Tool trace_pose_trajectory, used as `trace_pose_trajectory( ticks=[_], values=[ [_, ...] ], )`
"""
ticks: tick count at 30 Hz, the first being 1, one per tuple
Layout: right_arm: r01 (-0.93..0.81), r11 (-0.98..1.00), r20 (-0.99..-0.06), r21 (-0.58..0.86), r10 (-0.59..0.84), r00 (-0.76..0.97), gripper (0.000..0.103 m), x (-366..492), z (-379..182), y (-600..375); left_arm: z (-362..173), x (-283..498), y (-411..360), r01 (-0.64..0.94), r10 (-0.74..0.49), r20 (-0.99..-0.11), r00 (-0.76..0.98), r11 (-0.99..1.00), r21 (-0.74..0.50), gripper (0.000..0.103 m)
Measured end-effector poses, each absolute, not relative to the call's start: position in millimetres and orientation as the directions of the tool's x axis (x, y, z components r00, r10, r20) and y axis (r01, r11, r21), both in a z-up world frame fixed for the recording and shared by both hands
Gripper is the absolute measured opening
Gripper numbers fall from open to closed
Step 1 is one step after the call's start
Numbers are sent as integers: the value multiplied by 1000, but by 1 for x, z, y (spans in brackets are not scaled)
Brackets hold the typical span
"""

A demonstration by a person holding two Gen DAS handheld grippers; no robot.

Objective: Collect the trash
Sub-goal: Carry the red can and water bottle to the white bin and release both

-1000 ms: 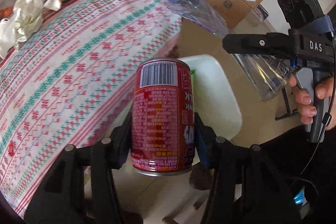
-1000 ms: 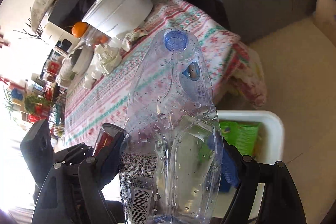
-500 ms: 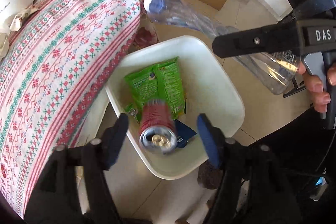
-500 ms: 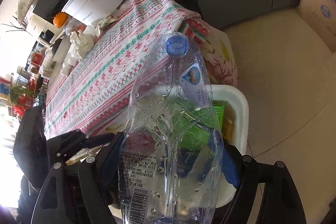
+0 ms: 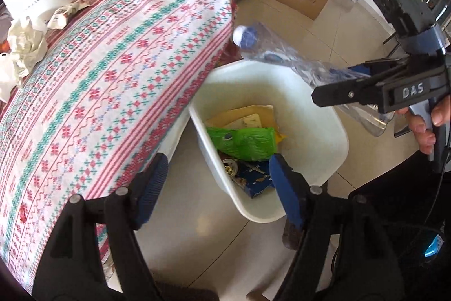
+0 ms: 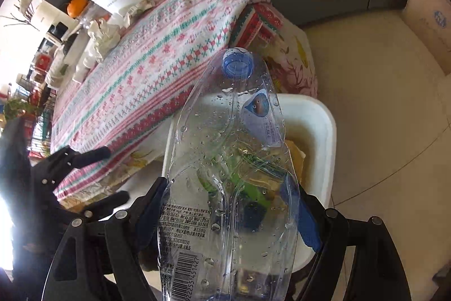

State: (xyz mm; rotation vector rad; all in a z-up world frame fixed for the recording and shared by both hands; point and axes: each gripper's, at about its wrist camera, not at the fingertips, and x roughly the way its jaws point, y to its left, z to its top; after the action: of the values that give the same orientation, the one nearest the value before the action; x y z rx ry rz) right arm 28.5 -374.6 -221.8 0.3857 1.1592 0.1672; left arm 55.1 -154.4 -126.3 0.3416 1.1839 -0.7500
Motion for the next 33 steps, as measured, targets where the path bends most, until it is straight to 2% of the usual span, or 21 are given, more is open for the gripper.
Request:
trace_pose_trajectory(
  ticks=[4, 8, 17, 26, 33],
  values=[
    [74, 931, -878, 358, 308, 367, 83, 34, -232, -367, -123, 56, -144, 677, -339, -920, 197, 726, -122, 75],
    [77, 934, -887, 348, 302, 350, 84, 39, -235, -362, -120, 56, -135, 673, -331, -917, 222, 733, -102, 82],
    [59, 950, -925, 307, 284, 254, 84, 41, -252, -345, -119, 60, -113, 643, -321, -918, 234, 759, -102, 82],
    [55, 944, -906, 325, 295, 303, 84, 42, -230, -341, -111, 66, -95, 608, -303, -917, 261, 789, -88, 82],
    [38, 959, -891, 282, 247, 381, 84, 52, -199, -331, -100, 82, -64, 531, -282, -909, 308, 844, -82, 82]
  ],
)
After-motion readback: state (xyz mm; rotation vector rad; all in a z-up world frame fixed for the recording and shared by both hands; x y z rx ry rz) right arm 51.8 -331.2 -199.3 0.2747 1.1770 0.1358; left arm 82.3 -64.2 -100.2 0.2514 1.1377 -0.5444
